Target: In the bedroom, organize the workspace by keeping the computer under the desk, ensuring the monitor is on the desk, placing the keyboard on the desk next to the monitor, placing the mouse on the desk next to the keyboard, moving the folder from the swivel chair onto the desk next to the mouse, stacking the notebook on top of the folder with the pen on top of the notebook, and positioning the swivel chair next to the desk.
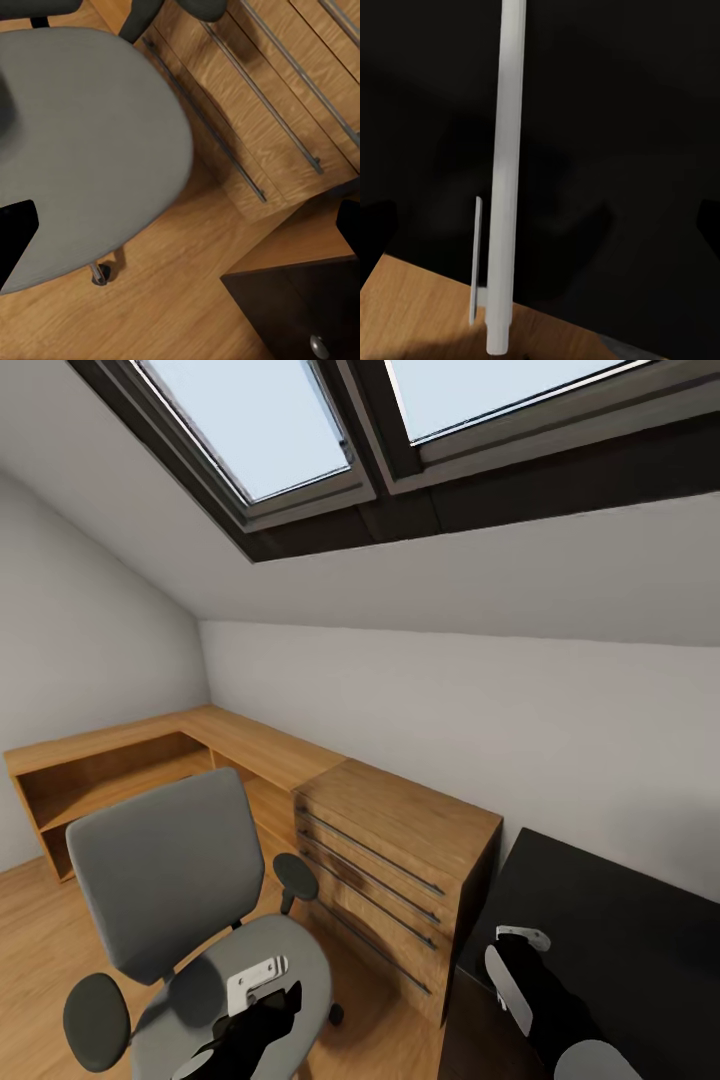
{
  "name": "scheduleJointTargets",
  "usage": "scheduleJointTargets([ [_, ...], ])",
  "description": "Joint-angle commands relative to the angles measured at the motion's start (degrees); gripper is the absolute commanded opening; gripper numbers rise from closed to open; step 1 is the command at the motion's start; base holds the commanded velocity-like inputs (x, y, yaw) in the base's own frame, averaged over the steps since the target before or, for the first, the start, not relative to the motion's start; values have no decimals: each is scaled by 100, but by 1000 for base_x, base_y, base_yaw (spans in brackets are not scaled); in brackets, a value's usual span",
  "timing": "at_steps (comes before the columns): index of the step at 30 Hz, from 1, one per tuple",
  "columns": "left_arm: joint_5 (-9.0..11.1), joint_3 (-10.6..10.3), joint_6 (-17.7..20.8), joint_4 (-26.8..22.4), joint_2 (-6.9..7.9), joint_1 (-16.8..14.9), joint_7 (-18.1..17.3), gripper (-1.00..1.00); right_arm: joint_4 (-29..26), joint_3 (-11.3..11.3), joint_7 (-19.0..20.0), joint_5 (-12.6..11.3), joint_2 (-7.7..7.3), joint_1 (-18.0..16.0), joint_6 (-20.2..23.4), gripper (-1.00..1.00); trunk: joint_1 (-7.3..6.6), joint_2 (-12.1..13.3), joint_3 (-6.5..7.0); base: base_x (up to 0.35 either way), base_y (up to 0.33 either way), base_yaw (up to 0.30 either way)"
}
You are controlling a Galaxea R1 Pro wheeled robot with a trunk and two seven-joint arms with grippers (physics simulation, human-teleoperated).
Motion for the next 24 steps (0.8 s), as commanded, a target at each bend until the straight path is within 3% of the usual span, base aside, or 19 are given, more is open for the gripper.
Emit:
scheduleJointTargets([
  [1,45,-1,9,-10,-1,-2,43,100,-6,32,-55,-58,-7,-4,18,100,23,-46,-25,0,0,0],
  [4,44,13,6,-10,-1,-2,45,100,-7,37,-58,-58,-5,-4,19,100,89,-166,-78,0,0,0],
  [24,46,72,8,-10,-1,-2,43,100,2,42,-59,-58,2,-4,14,100,111,-206,-96,0,0,0],
])
